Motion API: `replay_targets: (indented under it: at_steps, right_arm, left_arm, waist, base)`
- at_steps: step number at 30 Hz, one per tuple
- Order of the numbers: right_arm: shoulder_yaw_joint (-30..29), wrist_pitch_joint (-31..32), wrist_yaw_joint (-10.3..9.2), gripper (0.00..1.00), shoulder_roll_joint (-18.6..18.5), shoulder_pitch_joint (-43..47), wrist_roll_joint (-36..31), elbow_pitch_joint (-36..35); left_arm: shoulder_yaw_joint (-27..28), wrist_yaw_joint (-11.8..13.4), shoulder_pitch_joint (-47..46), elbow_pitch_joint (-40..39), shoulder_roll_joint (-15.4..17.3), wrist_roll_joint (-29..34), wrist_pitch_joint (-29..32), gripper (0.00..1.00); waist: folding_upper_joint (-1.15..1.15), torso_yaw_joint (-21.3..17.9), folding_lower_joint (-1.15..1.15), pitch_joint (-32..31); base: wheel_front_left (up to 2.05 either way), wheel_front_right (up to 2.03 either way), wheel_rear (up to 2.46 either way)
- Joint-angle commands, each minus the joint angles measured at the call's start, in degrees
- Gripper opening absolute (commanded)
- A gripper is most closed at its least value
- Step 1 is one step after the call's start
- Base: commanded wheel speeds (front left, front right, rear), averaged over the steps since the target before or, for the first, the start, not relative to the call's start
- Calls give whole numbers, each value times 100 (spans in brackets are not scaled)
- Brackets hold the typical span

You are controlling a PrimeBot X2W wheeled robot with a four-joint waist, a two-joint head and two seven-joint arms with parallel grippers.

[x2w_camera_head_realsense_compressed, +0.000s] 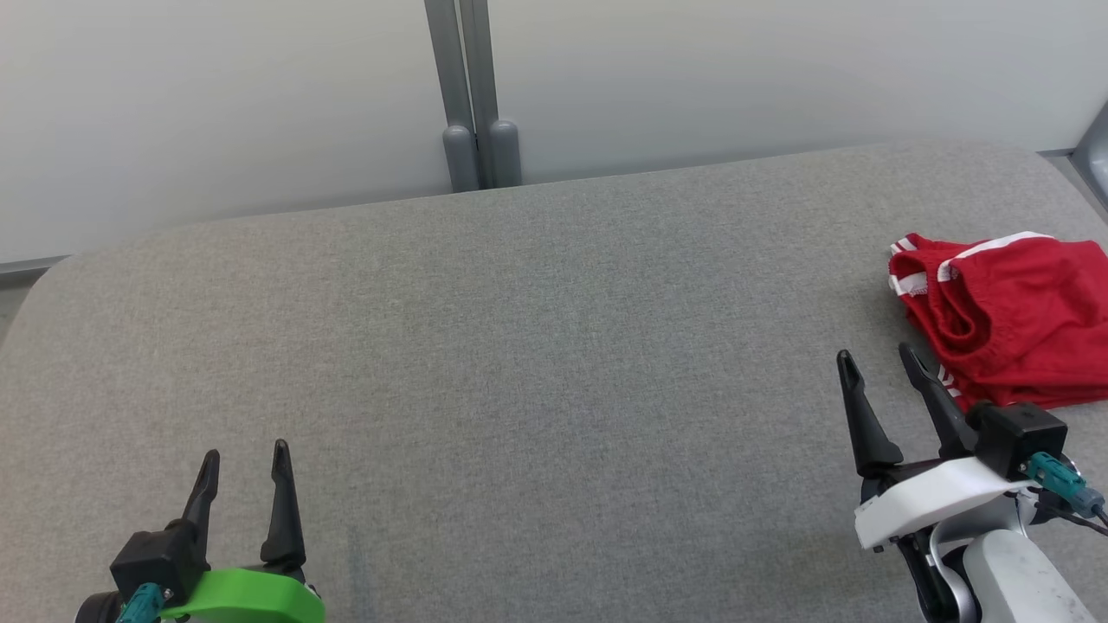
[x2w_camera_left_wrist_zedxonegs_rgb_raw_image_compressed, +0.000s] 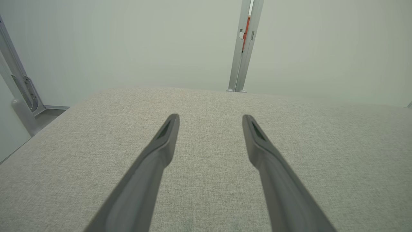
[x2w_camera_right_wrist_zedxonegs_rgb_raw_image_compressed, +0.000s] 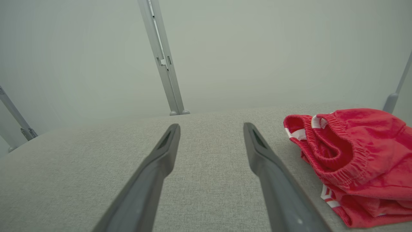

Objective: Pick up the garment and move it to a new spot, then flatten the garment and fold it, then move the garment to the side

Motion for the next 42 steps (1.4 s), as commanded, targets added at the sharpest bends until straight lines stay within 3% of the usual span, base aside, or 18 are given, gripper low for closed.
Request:
replay_targets:
  at_steps: [1,16,17,21,42]
  right_arm:
    - [12,-13,0,100,13,42,-34,-49]
    - [86,-14,0,100,78,-59,-79,3]
    - [82,0,-1,0,79,-21,-30,-2]
    - [103,20,-1,0,140,119,24,154]
    - [-280,584,-1,0,336,104,1924,72]
  left_arm:
    - [46,-23,-99,14,-19,86,-15,100]
    - [141,-102,-120,78,-85,235,-16,100]
    - [126,-91,-53,79,-85,214,0,0]
    - [127,-95,38,278,-124,167,57,0]
    - [204,-124,-154,149,-113,-1976,612,0]
  waist:
    - [0,-3,0,-1]
    - [0,-41,0,-21]
    - [0,-41,0,-22]
    - [0,-40,0,-22]
    - [0,12,0,-18]
  base:
    - [0,0,0]
    - [0,0,0]
    - [0,0,0]
    - [0,0,0]
    - [0,0,0]
